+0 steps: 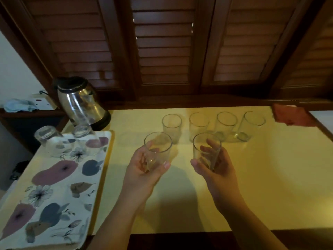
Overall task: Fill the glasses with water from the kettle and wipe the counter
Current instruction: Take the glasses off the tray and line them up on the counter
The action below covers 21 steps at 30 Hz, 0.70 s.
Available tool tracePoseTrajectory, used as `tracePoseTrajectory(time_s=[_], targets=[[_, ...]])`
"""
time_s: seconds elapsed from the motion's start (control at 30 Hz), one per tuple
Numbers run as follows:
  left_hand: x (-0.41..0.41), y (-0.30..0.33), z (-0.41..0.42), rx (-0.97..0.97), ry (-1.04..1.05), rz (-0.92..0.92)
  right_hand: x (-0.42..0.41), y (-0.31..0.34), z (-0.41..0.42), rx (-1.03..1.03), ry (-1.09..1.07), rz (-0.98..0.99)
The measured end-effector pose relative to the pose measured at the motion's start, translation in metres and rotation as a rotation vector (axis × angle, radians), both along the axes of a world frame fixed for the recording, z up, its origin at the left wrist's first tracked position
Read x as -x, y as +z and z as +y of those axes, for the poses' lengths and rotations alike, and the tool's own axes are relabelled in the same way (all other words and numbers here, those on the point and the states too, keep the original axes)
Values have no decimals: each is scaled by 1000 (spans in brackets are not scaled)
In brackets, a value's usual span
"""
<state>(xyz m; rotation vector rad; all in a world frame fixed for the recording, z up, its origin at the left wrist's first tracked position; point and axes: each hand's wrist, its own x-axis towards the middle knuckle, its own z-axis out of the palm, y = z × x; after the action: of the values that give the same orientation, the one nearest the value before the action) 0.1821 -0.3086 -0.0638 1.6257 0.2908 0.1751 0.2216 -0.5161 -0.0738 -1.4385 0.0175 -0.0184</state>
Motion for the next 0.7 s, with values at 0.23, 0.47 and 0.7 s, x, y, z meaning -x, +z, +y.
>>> tracePoseTrajectory(time_s=[0.23,0.47,0.7], targets=[[-30,-6,-90,-21,-56,32,-26,-14,-88,140,-42,-66],[-51,-19,-153,-58,-87,25,-44,-24,-147,237,-46,-94],[-68,-37,-187,-129,-52,41,-57,-38,-178,249,-36,-86]])
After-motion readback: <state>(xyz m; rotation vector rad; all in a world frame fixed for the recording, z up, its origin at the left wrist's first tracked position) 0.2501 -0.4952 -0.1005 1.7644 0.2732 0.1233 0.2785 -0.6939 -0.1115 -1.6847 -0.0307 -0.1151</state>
